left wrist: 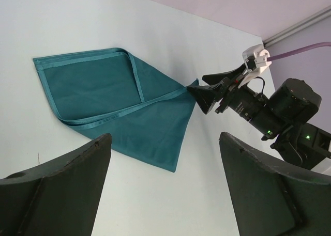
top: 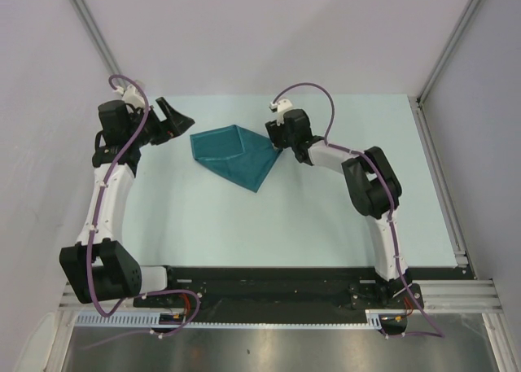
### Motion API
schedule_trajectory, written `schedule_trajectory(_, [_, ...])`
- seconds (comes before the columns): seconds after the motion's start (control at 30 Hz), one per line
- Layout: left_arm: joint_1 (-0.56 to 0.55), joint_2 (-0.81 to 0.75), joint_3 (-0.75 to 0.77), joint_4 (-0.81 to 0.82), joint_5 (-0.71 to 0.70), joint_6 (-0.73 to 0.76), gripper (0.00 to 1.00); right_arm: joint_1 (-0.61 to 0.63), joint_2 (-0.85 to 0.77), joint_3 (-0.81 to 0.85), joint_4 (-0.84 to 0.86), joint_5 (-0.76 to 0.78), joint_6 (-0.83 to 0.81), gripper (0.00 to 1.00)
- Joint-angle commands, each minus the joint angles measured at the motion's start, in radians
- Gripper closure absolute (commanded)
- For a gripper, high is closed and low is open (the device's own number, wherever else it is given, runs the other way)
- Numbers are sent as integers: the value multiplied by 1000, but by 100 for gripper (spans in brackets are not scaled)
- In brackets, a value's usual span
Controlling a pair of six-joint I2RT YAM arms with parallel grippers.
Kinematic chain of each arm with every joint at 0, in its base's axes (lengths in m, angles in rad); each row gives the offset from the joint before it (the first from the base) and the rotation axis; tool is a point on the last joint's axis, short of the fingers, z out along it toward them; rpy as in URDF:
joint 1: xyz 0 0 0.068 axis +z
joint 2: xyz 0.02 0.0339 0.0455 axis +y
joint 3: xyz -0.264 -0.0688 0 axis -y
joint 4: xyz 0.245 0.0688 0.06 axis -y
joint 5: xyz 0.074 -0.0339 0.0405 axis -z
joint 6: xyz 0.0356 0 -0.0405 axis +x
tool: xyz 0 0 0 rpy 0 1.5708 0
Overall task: Fold the napkin, place the utensils inside, and roll it up
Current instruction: Fold the napkin at the center of the board.
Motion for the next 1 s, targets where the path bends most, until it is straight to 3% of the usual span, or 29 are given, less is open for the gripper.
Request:
schedule_trajectory(0.0, [12,-23,-5,44,27,-17,10,-17,-106,9,-16,-61,56,30])
schedule_trajectory(0.27, [10,-23,-5,46,26,-17,10,-133,-236,-180,76,-378,299,25])
schedule_trajectory(0.53, [12,-20,-10,52,33,-22,10,-204,-132,-205,149,-649,375,22])
schedule_trajectory(0.97, [12,-14,-11,57,40,-26,10,-216,49,-111,216,-713,419,20])
